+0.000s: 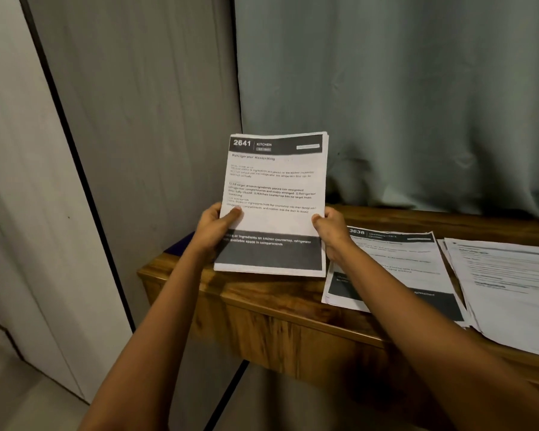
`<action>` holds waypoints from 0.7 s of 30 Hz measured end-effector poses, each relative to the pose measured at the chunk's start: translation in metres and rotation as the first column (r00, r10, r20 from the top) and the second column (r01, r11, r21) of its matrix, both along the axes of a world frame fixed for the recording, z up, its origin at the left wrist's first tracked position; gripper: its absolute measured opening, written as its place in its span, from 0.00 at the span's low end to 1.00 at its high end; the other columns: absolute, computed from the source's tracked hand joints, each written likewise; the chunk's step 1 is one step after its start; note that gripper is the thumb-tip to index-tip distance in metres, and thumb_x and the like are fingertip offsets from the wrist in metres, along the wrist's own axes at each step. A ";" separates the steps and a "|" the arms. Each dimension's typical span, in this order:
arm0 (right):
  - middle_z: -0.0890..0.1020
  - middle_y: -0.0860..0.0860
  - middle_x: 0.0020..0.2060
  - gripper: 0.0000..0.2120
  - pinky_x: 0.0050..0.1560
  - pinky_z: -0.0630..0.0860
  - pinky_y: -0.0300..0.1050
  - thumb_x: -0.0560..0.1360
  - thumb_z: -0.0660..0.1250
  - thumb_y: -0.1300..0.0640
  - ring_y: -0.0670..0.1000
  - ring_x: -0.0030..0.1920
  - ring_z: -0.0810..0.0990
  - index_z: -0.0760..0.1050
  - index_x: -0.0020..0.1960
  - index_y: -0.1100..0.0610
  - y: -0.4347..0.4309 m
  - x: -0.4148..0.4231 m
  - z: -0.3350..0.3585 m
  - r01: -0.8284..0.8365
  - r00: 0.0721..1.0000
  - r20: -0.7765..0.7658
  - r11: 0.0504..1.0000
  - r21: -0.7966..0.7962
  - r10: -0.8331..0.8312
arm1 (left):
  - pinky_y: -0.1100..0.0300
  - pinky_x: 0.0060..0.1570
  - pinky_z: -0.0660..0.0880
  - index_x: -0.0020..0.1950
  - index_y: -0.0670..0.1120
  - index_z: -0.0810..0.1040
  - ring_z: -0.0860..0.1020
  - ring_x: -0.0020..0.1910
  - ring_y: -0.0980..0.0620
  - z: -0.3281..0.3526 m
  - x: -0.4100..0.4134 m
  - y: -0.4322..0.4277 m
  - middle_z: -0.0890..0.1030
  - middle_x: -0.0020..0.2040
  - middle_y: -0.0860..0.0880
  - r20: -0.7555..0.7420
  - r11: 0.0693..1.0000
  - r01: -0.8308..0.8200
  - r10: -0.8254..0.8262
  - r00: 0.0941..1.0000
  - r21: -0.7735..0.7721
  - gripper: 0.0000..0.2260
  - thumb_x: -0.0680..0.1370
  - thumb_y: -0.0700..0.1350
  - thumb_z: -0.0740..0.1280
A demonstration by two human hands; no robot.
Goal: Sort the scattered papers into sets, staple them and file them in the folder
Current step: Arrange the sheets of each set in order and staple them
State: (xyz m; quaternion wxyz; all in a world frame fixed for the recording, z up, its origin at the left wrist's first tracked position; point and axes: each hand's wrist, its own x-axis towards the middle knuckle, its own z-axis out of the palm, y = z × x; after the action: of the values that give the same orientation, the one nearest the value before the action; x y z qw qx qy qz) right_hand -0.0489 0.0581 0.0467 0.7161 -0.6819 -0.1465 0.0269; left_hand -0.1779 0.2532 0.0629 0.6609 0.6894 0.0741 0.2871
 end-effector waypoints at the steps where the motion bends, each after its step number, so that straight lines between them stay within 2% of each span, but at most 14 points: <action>1: 0.80 0.52 0.58 0.09 0.57 0.78 0.55 0.80 0.59 0.62 0.54 0.54 0.80 0.75 0.56 0.54 0.002 0.000 0.004 0.012 1.000 0.018 1.000 0.017 -0.012 | 0.56 0.42 0.80 0.59 0.41 0.76 0.83 0.46 0.48 0.009 0.004 0.000 0.83 0.53 0.44 0.045 1.000 -0.029 0.029 0.999 0.007 0.10 0.78 0.42 0.67; 5: 0.80 0.53 0.59 0.10 0.58 0.77 0.55 0.81 0.58 0.61 0.54 0.56 0.79 0.74 0.59 0.55 0.012 -0.001 0.017 0.048 0.997 0.053 0.995 0.090 -0.053 | 0.60 0.42 0.80 0.57 0.44 0.75 0.82 0.45 0.52 0.027 0.011 -0.006 0.82 0.51 0.48 0.176 0.991 -0.106 0.092 0.980 0.077 0.08 0.79 0.43 0.66; 8: 0.79 0.54 0.60 0.11 0.59 0.77 0.55 0.80 0.58 0.62 0.54 0.57 0.79 0.73 0.60 0.57 0.016 -0.002 0.015 0.020 0.997 0.068 0.995 0.098 -0.027 | 0.56 0.47 0.80 0.57 0.49 0.74 0.81 0.49 0.53 0.011 0.010 -0.010 0.81 0.51 0.54 0.173 0.964 -0.205 0.176 0.969 0.169 0.09 0.78 0.50 0.66; 10: 0.80 0.54 0.58 0.10 0.58 0.78 0.55 0.79 0.60 0.63 0.54 0.56 0.80 0.74 0.60 0.58 0.015 -0.002 0.011 -0.013 0.997 0.075 0.997 0.078 0.007 | 0.53 0.48 0.80 0.55 0.50 0.76 0.82 0.49 0.52 -0.002 0.007 -0.010 0.82 0.49 0.55 0.188 0.953 -0.261 0.230 0.955 0.156 0.09 0.77 0.51 0.68; 13: 0.81 0.55 0.57 0.10 0.56 0.78 0.53 0.78 0.63 0.65 0.54 0.54 0.80 0.74 0.57 0.58 0.009 -0.002 0.010 -0.055 0.995 0.088 0.997 0.052 0.050 | 0.51 0.48 0.80 0.53 0.48 0.79 0.83 0.49 0.49 -0.002 0.003 -0.007 0.84 0.50 0.51 0.215 0.968 -0.235 0.212 0.953 0.087 0.11 0.75 0.51 0.71; 17: 0.80 0.54 0.58 0.12 0.56 0.78 0.54 0.79 0.62 0.65 0.54 0.55 0.80 0.72 0.62 0.58 0.006 -0.008 0.019 -0.106 0.992 0.078 0.992 0.066 0.101 | 0.53 0.45 0.81 0.55 0.43 0.77 0.84 0.48 0.48 0.020 -0.002 -0.011 0.83 0.52 0.46 0.281 0.977 -0.167 0.124 0.952 0.134 0.15 0.73 0.50 0.70; 19: 0.79 0.54 0.59 0.13 0.55 0.79 0.53 0.79 0.61 0.64 0.55 0.56 0.80 0.71 0.64 0.59 0.008 -0.011 0.027 -0.109 0.991 0.092 0.988 0.108 0.099 | 0.52 0.45 0.81 0.56 0.43 0.76 0.84 0.48 0.46 0.031 -0.002 -0.015 0.83 0.53 0.44 0.330 0.974 -0.169 0.112 0.937 0.151 0.13 0.75 0.48 0.69; 21: 0.79 0.54 0.58 0.14 0.50 0.80 0.48 0.80 0.60 0.64 0.53 0.55 0.79 0.70 0.65 0.59 0.011 -0.013 0.034 -0.103 0.989 0.124 0.982 0.159 0.084 | 0.54 0.44 0.82 0.55 0.45 0.75 0.84 0.49 0.48 0.039 -0.001 -0.017 0.83 0.52 0.46 0.364 0.971 -0.191 0.127 0.923 0.145 0.08 0.77 0.45 0.68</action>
State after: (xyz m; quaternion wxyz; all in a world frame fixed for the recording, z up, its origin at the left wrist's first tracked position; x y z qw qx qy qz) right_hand -0.0615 0.0688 0.0804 0.7582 -0.6131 -0.2218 0.0083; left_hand -0.1789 0.2358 0.1020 0.5736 0.6748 -0.0156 0.4641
